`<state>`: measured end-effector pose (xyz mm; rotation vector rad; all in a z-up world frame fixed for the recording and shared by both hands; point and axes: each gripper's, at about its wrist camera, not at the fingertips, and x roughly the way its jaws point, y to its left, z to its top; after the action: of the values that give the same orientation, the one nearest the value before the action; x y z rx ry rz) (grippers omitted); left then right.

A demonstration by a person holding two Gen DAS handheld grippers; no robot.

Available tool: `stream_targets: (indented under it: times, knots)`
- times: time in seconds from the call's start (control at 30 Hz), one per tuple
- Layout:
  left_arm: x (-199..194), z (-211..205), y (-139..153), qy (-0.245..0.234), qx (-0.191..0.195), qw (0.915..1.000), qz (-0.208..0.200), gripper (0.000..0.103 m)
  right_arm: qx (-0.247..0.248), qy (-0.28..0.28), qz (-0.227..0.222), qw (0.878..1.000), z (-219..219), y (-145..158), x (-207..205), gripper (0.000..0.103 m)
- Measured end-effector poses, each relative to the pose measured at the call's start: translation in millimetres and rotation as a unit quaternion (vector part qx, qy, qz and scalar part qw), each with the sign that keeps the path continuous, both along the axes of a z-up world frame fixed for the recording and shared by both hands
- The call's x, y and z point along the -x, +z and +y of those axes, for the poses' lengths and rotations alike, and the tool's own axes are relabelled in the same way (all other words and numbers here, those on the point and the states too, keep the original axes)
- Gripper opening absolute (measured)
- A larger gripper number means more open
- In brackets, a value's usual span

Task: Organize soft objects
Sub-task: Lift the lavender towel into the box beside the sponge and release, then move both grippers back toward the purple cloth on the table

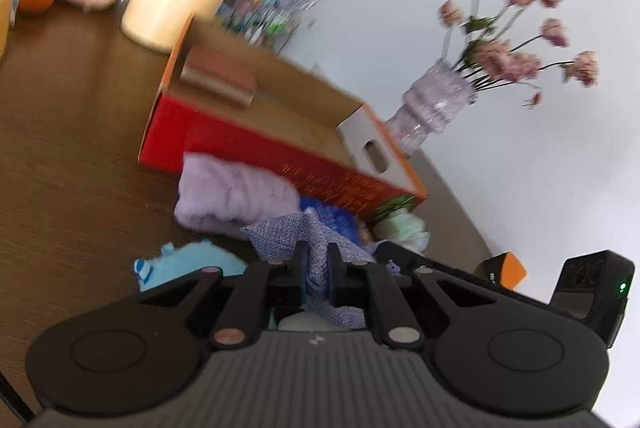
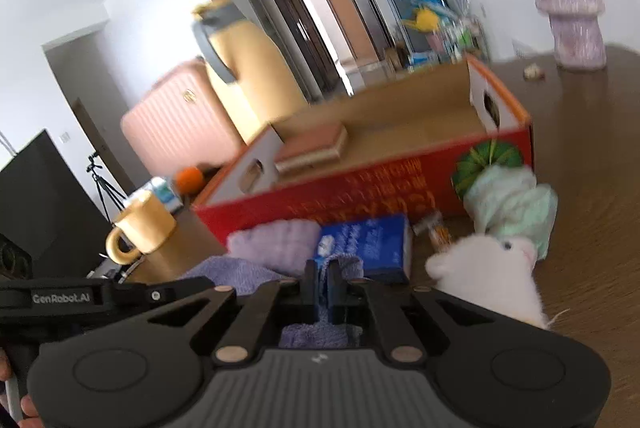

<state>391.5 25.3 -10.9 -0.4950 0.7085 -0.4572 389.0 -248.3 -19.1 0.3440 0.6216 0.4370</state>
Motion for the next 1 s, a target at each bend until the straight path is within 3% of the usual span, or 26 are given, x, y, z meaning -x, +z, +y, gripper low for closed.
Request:
stream_targets:
  times: [0.13,0.27,0.37,0.47,0.57,0.67,0.73,0.8,0.93,1.0]
  knots:
    - [18.3,3.4,31.7,0.001,0.002,0.9977,-0.068,0.01,0.029,0.001,-0.084,0.996,9.3,46.5,22.5,0.004]
    - [-15.2,3.8,65.8,0.009,-0.014,0.9957,-0.091,0.01,0.063,0.006,-0.127,0.99,21.0,87.0,-8.2,0.004]
    - [-64.1,3.7,76.8,0.024,-0.036,0.9955,-0.084,0.01,0.078,0.007,-0.116,0.99,33.3,98.8,-63.1,0.004]
    - [-112.8,-1.3,74.4,0.059,-0.095,0.9899,-0.087,0.01,0.101,0.012,-0.105,0.989,53.9,90.3,-122.0,0.004]
    - [-152.6,-9.6,57.7,0.078,-0.177,0.9787,-0.07,0.012,0.125,0.022,-0.063,0.99,79.3,62.3,-177.6,0.004]
    - [-171.8,-21.1,37.2,0.079,-0.273,0.9573,-0.054,0.022,0.15,0.025,-0.009,0.988,99.5,33.7,-215.7,0.011]
    - [-170.8,-21.4,32.4,0.076,-0.285,0.954,-0.056,0.028,0.158,0.033,0.02,0.987,107.2,23.1,-227.7,0.022]
    - [-165.7,-17.5,34.1,0.069,-0.272,0.9576,-0.063,0.032,0.159,0.041,0.028,0.986,111.1,20.7,-227.8,0.034]
    - [-151.1,-8.5,50.0,0.089,-0.278,0.9538,-0.072,0.038,0.157,0.028,0.014,0.987,95.6,44.5,-211.0,0.035]
    - [-138.0,-3.8,64.0,0.092,-0.272,0.9544,-0.08,0.046,0.152,0.025,0.004,0.988,81.7,63.2,-194.8,0.038]
